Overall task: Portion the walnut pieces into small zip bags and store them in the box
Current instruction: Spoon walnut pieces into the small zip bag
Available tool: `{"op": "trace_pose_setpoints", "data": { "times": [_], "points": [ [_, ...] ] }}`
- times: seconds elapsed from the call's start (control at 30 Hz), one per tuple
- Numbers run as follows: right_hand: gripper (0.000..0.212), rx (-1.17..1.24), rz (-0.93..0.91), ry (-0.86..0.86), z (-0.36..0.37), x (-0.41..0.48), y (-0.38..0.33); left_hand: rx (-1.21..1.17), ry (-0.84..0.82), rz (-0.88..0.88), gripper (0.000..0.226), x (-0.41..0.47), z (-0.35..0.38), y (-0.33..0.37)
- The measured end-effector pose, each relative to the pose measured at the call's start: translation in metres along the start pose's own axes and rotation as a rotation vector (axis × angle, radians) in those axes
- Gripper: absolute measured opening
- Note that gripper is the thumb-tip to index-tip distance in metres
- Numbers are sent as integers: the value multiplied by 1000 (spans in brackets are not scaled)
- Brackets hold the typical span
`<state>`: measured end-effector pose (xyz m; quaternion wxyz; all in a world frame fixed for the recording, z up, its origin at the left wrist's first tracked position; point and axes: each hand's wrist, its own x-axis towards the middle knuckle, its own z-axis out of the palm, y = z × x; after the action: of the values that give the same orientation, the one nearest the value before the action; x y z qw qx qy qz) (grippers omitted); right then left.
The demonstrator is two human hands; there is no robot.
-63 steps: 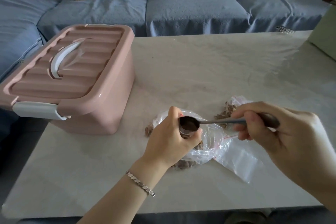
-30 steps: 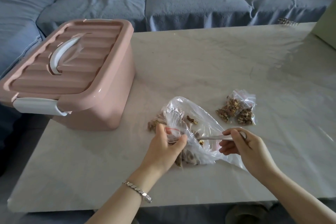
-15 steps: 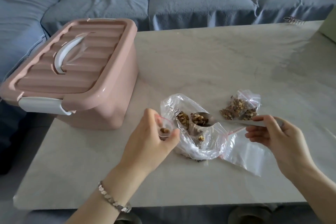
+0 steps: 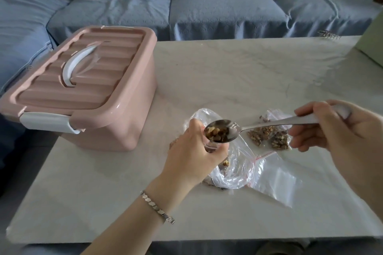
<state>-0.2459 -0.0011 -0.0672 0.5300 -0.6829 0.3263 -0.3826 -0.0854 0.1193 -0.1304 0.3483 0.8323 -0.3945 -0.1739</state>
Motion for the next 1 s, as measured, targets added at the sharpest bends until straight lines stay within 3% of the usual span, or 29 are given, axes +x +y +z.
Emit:
{"op": "trace_pose_setpoints", "data": {
  "times": [0.1, 0.27, 0.53, 0.7, 0.83, 1.0],
  "points": [
    [26, -107, -196, -97, 8, -11, -4, -48, -1, -4, 38, -1, 0, 1],
    [27, -431, -501, -211, 6, -28, -13, -138, 4, -2, 32, -5, 0, -2],
    [28, -464, -513, -196, 8, -30, -13, -111, 34, 47, 32, -6, -4, -4],
    [36, -104, -262, -67, 0, -19, -8, -94, 106, 66, 36, -10, -10, -5],
    [27, -11, -6, 101, -7, -14, 39, -149, 222, 60, 46, -12, -20, -3],
    [20, 70, 516, 7, 12, -27, 109, -123, 239, 65, 46, -10, -20, 3]
  ]
}}
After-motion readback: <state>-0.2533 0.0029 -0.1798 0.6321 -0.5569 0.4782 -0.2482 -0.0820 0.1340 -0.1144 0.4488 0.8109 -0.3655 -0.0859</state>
